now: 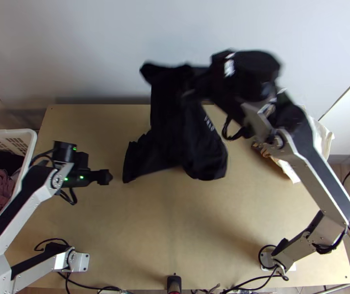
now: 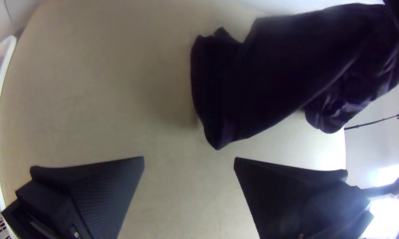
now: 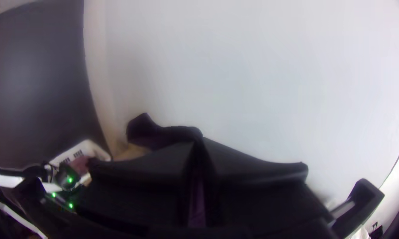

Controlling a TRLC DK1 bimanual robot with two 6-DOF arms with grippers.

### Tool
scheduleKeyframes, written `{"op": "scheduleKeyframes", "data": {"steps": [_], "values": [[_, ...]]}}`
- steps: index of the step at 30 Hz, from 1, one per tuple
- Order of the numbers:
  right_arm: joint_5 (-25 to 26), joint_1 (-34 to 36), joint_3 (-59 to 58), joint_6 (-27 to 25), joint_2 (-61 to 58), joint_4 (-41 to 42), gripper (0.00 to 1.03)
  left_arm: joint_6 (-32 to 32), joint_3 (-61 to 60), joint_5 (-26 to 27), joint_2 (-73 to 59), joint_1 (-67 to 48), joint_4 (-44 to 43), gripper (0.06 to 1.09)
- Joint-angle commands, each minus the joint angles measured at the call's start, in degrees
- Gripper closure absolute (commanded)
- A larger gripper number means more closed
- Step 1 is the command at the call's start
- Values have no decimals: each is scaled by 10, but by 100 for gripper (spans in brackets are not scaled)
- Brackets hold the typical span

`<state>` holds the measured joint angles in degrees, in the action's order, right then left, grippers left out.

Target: Fold the t-shirt

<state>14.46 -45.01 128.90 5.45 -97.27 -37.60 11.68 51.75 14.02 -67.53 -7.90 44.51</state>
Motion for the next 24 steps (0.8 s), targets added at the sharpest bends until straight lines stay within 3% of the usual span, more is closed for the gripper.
{"op": "scheduleKeyframes", "data": {"steps": [1, 12, 24], "values": [[41, 15, 61, -17, 27, 86, 100, 44, -5, 0, -22, -66, -49, 10], [51, 21, 57, -12, 66, 101, 100, 85, 7, 0, -11, -136, -115, 10], [56, -3, 60, -14, 89, 100, 100, 99, 28, -1, 18, -96, -94, 10]]}}
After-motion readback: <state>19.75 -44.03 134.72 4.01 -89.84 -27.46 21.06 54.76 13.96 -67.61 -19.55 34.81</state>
